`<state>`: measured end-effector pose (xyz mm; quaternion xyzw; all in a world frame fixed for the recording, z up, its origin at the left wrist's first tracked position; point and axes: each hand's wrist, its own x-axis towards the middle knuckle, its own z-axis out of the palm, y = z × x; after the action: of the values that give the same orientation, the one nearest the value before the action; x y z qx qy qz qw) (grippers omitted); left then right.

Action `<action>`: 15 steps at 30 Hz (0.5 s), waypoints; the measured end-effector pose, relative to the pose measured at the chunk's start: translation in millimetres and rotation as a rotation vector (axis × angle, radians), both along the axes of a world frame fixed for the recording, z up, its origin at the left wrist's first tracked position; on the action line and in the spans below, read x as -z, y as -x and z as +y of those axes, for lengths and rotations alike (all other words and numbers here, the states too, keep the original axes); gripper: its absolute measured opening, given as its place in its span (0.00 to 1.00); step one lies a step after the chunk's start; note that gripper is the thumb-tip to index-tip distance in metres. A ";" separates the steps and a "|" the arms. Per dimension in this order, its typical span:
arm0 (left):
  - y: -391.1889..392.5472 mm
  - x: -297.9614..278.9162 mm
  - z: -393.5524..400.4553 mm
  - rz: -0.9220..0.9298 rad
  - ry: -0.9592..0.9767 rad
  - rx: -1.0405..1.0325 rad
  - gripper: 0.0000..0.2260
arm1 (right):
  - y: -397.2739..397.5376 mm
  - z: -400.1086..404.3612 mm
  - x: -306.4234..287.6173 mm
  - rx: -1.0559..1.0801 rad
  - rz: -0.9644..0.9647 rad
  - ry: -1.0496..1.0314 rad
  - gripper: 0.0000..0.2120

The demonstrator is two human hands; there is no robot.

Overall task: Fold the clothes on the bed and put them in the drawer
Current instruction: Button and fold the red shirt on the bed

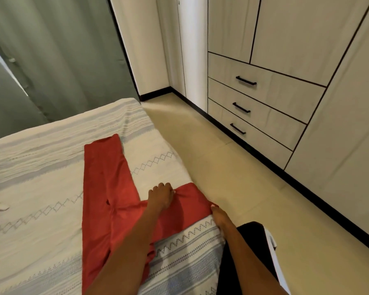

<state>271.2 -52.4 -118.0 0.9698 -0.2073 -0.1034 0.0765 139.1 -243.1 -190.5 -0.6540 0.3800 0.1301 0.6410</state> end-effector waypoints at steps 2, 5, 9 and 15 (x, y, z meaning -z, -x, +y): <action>-5.6 -4.7 3.1 0.047 0.068 0.043 0.13 | -7.7 -8.2 17.8 0.115 -0.020 -0.138 0.22; -5.4 -14.2 17.8 0.162 0.216 0.082 0.05 | -14.6 -8.5 5.9 0.297 -0.074 -0.277 0.13; -6.3 -20.8 49.3 0.276 0.279 0.138 0.06 | -35.5 0.1 -22.7 0.541 -0.323 -0.268 0.11; 3.2 -47.6 71.7 0.555 0.351 0.008 0.20 | -70.1 25.3 -107.5 0.619 -0.740 -0.586 0.15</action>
<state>268.0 19.3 -70.4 0.8758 -0.1972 -0.3266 0.2957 209.2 -217.8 -83.0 -0.3087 0.2521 -0.2017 0.8947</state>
